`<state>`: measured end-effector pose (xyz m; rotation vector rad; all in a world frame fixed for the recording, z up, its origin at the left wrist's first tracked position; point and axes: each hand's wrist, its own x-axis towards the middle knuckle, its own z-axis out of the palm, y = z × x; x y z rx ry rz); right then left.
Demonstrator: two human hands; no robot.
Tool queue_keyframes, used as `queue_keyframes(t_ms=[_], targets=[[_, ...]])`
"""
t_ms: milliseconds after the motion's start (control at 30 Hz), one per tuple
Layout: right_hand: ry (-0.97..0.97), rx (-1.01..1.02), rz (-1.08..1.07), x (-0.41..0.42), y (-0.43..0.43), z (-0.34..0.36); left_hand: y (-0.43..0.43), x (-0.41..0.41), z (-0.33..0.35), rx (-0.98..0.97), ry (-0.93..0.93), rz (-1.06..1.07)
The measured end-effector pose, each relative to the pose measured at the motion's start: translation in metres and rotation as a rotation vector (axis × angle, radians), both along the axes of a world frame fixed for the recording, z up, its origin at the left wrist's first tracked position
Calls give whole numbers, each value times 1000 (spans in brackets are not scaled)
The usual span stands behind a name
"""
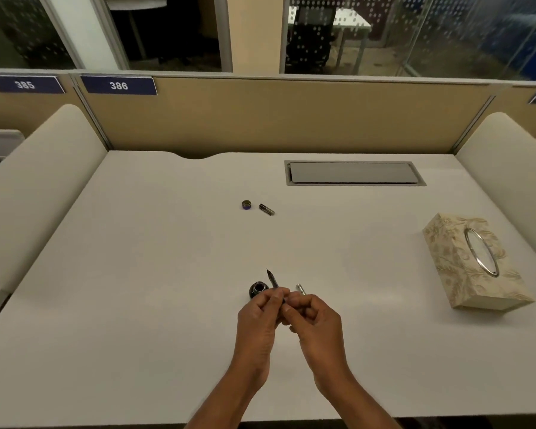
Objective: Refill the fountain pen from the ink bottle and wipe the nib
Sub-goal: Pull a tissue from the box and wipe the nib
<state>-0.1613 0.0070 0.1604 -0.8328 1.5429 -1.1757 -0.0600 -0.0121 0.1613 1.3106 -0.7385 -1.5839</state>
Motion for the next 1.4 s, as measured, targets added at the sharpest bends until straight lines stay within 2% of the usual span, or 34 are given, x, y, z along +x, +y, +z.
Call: queue_keyframes(t_ms=[433,667,833,1100,1233,1400], targets=[[87,-120,-57,-10,15,26,1,-6,28,-74,1,-124],[75,-151,-91,-49,23,35,4,-46,39,-96,-23,-178],[219,-173,-122,-128,32,33,4,-109,41,-89,4,-185],[419,-212,-313,-314,24,15,-3,-228,30,-48,-4,-194],[614,-235,-333,-381,6,-2,-16,-276,25,-59,-69,-216],[809,-219,-329,-425,-26,-19,-42,-330,19,-80,-198,-290]])
